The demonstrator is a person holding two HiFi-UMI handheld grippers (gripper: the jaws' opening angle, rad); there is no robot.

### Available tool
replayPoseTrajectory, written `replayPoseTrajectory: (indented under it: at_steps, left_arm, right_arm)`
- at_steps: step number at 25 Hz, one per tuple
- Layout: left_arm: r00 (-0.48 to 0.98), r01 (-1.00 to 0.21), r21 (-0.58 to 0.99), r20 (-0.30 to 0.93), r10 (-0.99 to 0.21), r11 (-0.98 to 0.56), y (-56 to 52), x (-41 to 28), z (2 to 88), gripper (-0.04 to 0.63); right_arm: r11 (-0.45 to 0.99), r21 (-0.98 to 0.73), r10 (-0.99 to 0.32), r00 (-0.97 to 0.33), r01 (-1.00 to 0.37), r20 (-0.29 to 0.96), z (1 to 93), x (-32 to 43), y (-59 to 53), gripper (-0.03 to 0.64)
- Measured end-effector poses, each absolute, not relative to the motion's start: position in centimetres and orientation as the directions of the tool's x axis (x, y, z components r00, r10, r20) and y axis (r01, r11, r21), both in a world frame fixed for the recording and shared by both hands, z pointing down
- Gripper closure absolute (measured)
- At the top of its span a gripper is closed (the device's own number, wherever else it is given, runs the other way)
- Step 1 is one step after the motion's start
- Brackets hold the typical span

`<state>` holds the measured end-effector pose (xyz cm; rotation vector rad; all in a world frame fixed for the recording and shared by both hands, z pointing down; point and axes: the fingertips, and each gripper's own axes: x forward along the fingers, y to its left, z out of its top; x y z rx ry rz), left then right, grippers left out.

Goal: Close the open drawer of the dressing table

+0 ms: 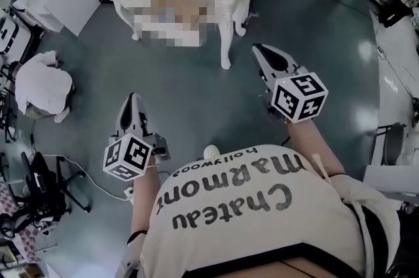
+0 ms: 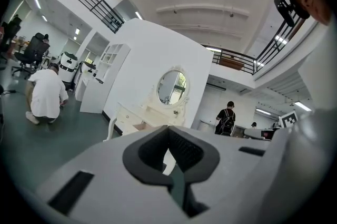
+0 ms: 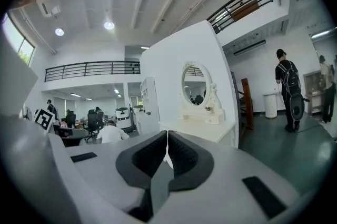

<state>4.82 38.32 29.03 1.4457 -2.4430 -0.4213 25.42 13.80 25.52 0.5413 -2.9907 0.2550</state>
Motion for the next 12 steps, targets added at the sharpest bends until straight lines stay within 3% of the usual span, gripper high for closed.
replayPoseTrajectory:
  at_steps: [7,12]
  left_arm:
    - [-0.437,-0.825,0.368,0.065,-0.897,0.429,36.3,-2.1,28.4,0.588]
    - [-0.407,-0.827,0.384,0.096,-0.908,0.411,35.0,-3.9,29.7,0.588]
  right_arm:
    - [0.919,-0.127,-0.364,-0.927,-0.373,0.088,24.7,18.5,12.9,0.586]
    - [0.910,-0.137,-0.371,-0.916,-0.392,0.153,26.9,16.1,12.5,0.586]
